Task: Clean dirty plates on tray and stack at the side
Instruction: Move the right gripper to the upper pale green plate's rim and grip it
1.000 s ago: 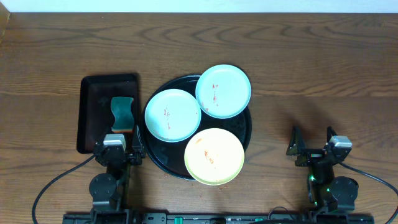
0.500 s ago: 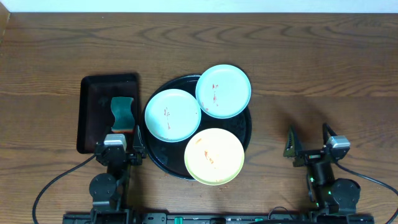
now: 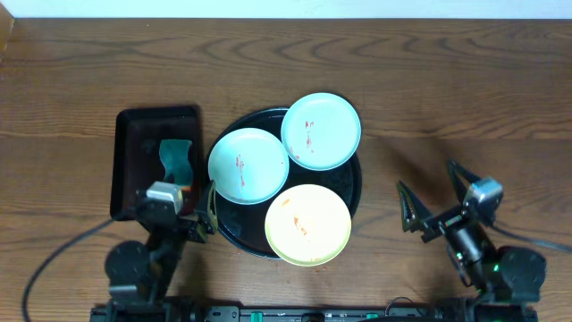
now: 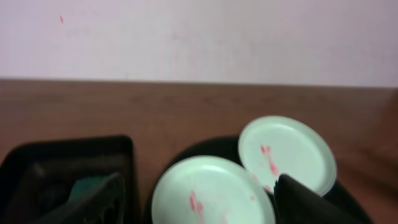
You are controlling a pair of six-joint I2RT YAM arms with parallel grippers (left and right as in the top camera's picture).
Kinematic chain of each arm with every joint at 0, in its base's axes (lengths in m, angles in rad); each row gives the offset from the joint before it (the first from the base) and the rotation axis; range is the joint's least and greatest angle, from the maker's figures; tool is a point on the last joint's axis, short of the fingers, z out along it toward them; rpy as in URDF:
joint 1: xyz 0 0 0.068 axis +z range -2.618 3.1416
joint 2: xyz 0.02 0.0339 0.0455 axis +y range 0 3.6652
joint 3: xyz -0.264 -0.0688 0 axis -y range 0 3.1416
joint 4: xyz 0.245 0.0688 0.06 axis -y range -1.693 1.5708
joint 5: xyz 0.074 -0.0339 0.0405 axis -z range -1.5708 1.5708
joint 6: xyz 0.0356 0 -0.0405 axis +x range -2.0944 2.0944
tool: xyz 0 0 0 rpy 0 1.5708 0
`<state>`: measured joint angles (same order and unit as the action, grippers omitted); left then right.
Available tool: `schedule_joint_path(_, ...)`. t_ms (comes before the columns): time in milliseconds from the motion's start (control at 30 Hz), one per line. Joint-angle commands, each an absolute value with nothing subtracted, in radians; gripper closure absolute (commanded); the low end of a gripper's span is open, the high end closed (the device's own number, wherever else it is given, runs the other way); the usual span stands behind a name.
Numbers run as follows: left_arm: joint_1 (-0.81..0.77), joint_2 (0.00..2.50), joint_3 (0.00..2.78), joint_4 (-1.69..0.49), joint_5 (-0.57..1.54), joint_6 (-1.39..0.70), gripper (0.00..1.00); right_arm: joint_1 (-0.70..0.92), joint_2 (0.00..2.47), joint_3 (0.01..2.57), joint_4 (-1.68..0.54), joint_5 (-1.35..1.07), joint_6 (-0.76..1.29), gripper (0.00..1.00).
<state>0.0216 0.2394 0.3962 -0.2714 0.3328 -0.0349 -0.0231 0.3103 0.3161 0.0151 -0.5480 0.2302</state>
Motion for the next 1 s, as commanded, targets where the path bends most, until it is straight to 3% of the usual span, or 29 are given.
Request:
schedule_joint_path(0,0.022,0.364,0.554,-0.358,0.397,-0.074,0.23,-0.009,0.464,0.429,0.002,-0.725,0.242,0.01)
schedule_joint_path(367,0.022,0.787,0.949,-0.754,0.398,-0.072,0.23,0.05,0.964,0.822,-0.287,-0.833,0.227,0.01)
schedule_joint_path(667,0.022,1.101,1.254,-1.063,0.396,0.011,0.23,0.285,1.257,1.163,-0.588,-0.577,0.173,0.01)
schedule_joint_path(800,0.022,1.182,1.291,-1.108,0.401,0.01,0.23,0.392,1.363,1.292,-0.73,-0.439,0.128,0.01)
schedule_joint_path(967,0.022,1.25,1.287,-1.102,0.362,0.018,0.23,0.458,1.431,1.314,-0.747,-0.408,0.125,0.01)
